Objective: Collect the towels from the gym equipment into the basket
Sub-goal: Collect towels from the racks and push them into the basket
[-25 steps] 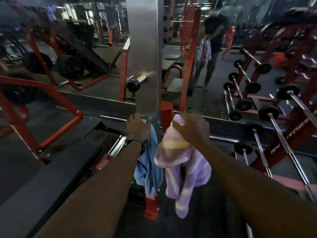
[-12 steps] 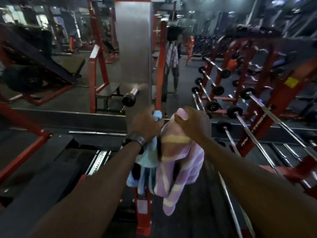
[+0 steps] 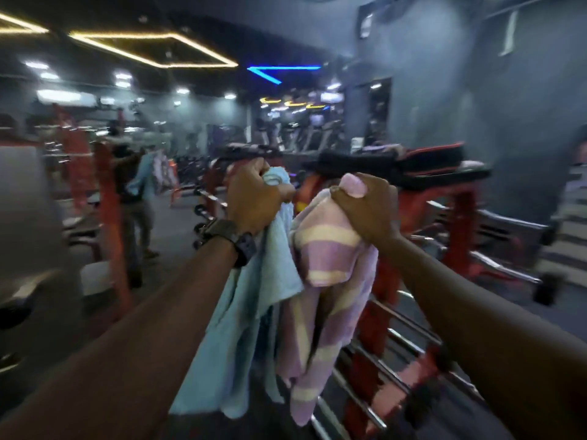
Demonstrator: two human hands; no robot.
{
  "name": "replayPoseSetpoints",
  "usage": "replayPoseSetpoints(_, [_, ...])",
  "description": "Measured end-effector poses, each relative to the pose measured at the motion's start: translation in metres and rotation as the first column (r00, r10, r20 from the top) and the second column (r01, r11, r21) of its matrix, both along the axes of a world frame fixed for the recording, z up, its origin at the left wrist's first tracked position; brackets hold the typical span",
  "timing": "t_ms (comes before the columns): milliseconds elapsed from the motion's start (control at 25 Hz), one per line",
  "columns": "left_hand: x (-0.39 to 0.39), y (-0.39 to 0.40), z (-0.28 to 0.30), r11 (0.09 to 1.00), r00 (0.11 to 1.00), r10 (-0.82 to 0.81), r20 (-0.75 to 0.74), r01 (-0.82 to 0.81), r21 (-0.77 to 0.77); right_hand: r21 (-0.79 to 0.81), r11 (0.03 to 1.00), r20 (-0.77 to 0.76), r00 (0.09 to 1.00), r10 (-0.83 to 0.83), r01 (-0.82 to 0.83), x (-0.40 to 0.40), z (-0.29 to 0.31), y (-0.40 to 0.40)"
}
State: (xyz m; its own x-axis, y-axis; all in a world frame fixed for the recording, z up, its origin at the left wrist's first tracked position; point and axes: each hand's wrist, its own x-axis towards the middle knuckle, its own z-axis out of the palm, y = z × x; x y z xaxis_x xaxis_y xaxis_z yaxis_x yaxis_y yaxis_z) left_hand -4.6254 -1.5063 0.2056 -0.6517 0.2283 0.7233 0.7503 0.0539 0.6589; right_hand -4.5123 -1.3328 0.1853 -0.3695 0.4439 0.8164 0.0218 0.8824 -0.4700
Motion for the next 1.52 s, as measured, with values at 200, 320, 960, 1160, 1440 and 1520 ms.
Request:
replayPoseSetpoints(200, [0.133, 0.126, 0.029, 0.960, 0.961, -0.278, -0.004, 0.278, -0.016, 0.028, 0.943, -0.053, 0.943, -0.330, 0.332, 0.177, 0.035, 0.089])
replayPoseSetpoints(320, [0.220, 0.189, 0.033, 0.918, 0.918, -0.396, -0.010, 0.396, -0.001, 0.053, 0.865, -0.038, 0.867, -0.497, 0.499, 0.282, 0.043, 0.126])
replayPoseSetpoints(960, [0.734, 0.433, 0.012, 0.452, 0.452, -0.892, 0.003, 0.892, -0.003, -0.104, 0.115, -0.077, 0.107, -0.991, 0.988, 0.821, 0.019, 0.178])
replayPoseSetpoints(1160, [0.862, 0.518, 0.004, 0.274, 0.274, -0.962, 0.008, 0.961, -0.026, -0.138, -0.042, -0.069, -0.051, -0.996, 0.990, 0.935, 0.006, 0.221])
replayPoseSetpoints(1440, [1.043, 0.601, 0.004, 0.048, 0.048, -0.999, 0.002, 0.998, -0.028, -0.161, -0.236, -0.081, -0.251, -0.965, 0.958, 1.083, 0.003, 0.276])
replayPoseSetpoints(1520, [1.101, 0.626, 0.000, 0.024, 0.023, -1.000, -0.021, 0.999, -0.038, -0.152, -0.277, -0.105, -0.294, -0.950, 0.949, 1.136, 0.000, 0.295])
